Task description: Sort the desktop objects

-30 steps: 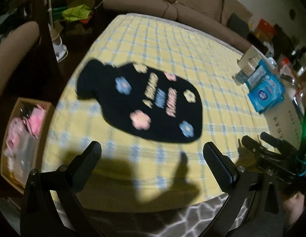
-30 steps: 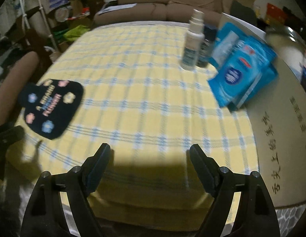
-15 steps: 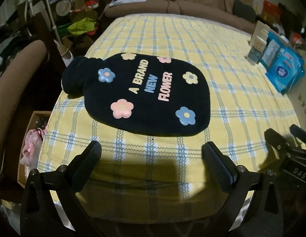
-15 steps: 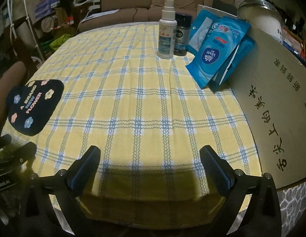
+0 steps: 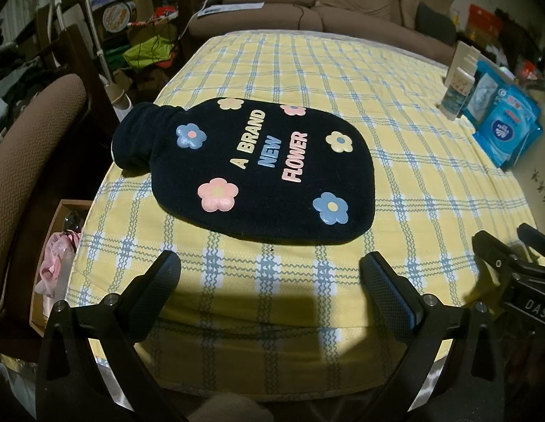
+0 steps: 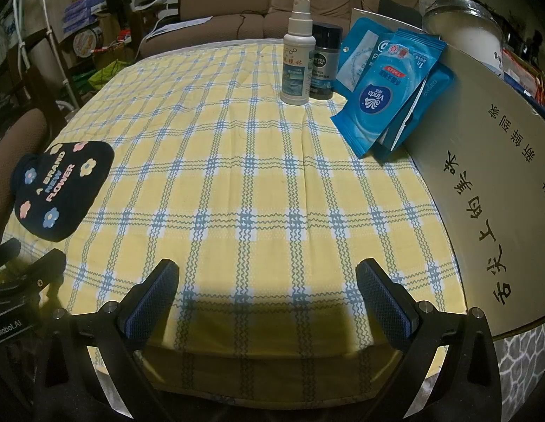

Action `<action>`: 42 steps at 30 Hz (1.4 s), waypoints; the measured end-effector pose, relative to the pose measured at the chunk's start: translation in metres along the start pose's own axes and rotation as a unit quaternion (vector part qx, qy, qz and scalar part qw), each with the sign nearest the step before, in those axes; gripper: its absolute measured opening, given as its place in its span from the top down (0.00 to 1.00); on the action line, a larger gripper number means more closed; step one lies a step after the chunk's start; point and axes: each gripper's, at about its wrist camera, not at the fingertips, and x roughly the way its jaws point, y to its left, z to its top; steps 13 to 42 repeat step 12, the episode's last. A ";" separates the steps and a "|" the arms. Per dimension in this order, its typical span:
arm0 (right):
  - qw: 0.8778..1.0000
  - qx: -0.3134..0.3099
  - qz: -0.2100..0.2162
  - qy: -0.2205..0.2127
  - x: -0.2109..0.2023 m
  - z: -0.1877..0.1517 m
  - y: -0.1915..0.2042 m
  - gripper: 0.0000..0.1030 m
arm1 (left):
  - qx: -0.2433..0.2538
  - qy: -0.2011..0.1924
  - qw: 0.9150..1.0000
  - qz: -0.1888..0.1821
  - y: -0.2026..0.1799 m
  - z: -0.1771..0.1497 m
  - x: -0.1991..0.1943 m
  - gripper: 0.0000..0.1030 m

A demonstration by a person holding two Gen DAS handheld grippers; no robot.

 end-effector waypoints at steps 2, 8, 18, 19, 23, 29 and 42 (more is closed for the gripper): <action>1.000 0.000 0.000 0.000 0.000 0.000 0.000 0.00 | -0.001 0.000 1.000 -0.001 0.000 0.000 0.000 0.00; 1.000 0.000 0.000 0.000 0.000 0.000 0.000 0.00 | 0.000 0.000 1.000 0.000 0.000 0.001 0.000 0.00; 1.000 0.001 0.001 0.000 0.000 0.000 0.000 0.00 | 0.001 0.000 1.000 0.001 0.001 0.002 0.001 0.00; 1.000 0.001 0.001 0.000 0.000 0.000 0.000 0.00 | 0.001 0.000 1.000 0.001 0.001 0.002 0.001 0.00; 1.000 0.001 0.001 0.000 0.000 0.000 0.000 0.00 | 0.001 0.000 1.000 0.001 0.001 0.002 0.001 0.00; 1.000 0.001 0.001 0.000 0.000 0.000 0.000 0.00 | 0.001 0.000 1.000 0.001 0.001 0.002 0.001 0.00; 1.000 0.001 0.001 0.000 0.000 0.000 0.000 0.00 | 0.001 0.000 1.000 0.001 0.001 0.002 0.001 0.00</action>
